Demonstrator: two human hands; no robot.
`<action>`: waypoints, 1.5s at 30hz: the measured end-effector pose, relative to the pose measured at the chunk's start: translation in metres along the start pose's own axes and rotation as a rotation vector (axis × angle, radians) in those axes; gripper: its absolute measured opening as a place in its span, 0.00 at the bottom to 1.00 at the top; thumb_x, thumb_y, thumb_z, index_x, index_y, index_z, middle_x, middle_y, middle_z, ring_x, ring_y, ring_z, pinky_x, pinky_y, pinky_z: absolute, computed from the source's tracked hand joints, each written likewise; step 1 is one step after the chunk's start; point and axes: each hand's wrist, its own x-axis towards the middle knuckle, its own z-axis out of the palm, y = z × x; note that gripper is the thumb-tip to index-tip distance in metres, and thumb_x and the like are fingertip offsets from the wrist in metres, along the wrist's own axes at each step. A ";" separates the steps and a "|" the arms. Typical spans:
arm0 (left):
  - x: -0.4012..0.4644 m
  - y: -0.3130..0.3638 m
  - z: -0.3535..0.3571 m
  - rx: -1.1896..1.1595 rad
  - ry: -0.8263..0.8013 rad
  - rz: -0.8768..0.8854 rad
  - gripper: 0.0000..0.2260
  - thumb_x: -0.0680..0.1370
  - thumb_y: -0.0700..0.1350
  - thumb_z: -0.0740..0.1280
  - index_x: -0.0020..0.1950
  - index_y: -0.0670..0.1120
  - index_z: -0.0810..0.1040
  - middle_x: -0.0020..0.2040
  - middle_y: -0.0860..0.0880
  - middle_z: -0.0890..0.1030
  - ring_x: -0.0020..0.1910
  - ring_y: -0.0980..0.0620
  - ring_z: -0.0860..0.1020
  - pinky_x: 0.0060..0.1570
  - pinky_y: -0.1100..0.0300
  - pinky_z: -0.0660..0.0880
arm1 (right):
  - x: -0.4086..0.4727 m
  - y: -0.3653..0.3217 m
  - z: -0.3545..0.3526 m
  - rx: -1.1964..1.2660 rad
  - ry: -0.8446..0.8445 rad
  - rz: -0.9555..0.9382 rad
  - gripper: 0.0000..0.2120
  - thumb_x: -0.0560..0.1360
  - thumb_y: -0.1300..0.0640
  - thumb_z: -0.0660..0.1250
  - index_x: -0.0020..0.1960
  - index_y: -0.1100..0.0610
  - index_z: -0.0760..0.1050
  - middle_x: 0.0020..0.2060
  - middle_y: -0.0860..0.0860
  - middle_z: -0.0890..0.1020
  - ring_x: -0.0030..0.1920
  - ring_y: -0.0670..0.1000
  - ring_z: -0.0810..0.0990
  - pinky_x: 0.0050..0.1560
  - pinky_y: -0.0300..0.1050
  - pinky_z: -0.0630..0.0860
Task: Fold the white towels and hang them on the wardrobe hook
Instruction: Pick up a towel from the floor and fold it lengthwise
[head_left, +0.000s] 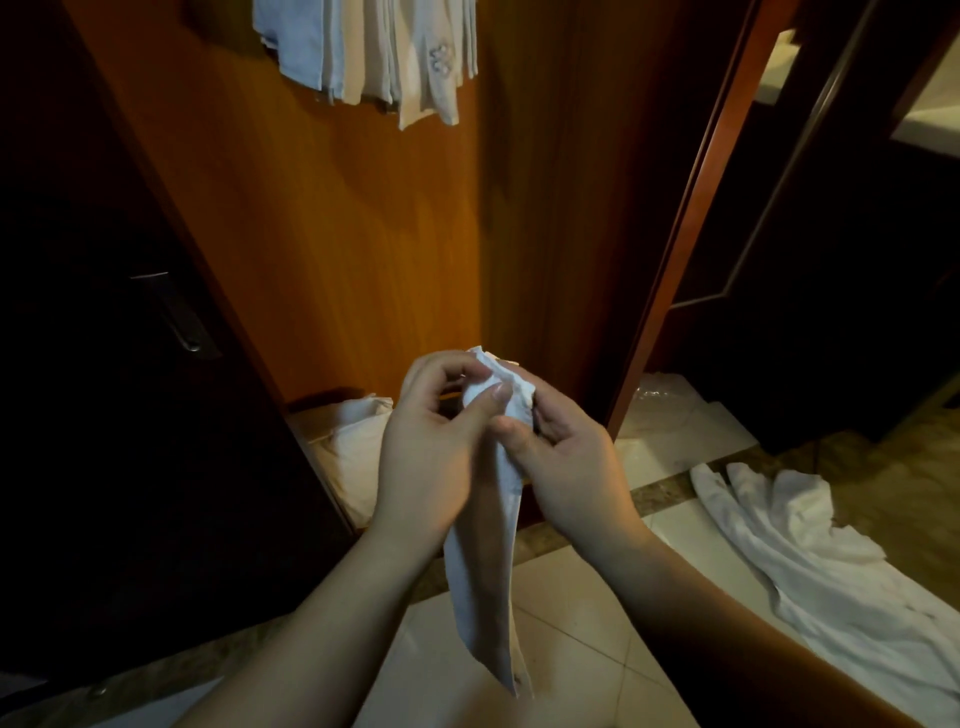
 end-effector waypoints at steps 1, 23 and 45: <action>0.002 -0.001 -0.001 0.017 -0.013 0.014 0.07 0.77 0.42 0.71 0.51 0.54 0.78 0.54 0.54 0.79 0.55 0.59 0.78 0.56 0.61 0.76 | 0.001 0.000 -0.004 0.002 0.017 0.004 0.16 0.79 0.51 0.64 0.66 0.42 0.74 0.55 0.35 0.83 0.58 0.41 0.82 0.55 0.38 0.80; 0.026 -0.036 -0.046 0.889 -0.502 0.038 0.05 0.77 0.54 0.70 0.49 0.54 0.80 0.53 0.56 0.74 0.56 0.55 0.66 0.55 0.53 0.67 | 0.027 -0.017 -0.080 -0.071 0.125 0.015 0.08 0.80 0.53 0.66 0.52 0.46 0.83 0.53 0.45 0.86 0.54 0.48 0.84 0.59 0.58 0.79; 0.100 0.037 -0.076 0.809 -0.184 0.094 0.06 0.77 0.43 0.71 0.44 0.48 0.74 0.42 0.48 0.78 0.40 0.48 0.76 0.37 0.54 0.71 | 0.077 -0.024 -0.132 -0.710 -0.065 -0.020 0.08 0.77 0.51 0.71 0.47 0.47 0.71 0.43 0.55 0.79 0.40 0.54 0.76 0.40 0.46 0.70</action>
